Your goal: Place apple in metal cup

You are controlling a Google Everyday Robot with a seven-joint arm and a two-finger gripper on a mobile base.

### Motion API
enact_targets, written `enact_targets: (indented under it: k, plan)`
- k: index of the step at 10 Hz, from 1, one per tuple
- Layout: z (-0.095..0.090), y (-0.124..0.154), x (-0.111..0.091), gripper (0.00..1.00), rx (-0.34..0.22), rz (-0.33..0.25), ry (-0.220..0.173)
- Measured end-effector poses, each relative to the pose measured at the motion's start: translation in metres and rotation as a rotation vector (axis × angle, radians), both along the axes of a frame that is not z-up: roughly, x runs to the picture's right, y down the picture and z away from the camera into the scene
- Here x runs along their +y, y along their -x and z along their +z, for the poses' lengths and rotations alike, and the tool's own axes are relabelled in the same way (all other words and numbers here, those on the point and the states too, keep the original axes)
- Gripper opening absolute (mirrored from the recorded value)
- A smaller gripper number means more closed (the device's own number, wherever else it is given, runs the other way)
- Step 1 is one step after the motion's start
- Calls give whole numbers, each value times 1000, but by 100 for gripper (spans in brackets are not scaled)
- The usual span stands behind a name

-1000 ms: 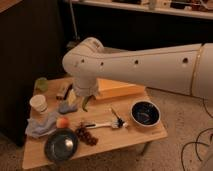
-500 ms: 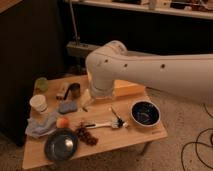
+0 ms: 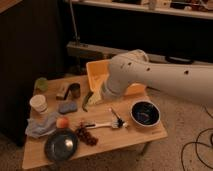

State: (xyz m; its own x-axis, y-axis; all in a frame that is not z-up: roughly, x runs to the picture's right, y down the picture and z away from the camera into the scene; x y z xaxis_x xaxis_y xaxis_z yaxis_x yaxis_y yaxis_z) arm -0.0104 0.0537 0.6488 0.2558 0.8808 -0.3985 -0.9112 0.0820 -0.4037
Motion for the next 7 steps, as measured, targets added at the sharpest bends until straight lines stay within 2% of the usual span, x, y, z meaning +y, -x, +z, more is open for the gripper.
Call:
enact_targets:
  k: [4,5,7]
  plan:
    - [11,14,1,80,-104,4,-77]
    - [19,23,1,80,-150,5,-86]
    - [41,36,1,80,-217,30,-77]
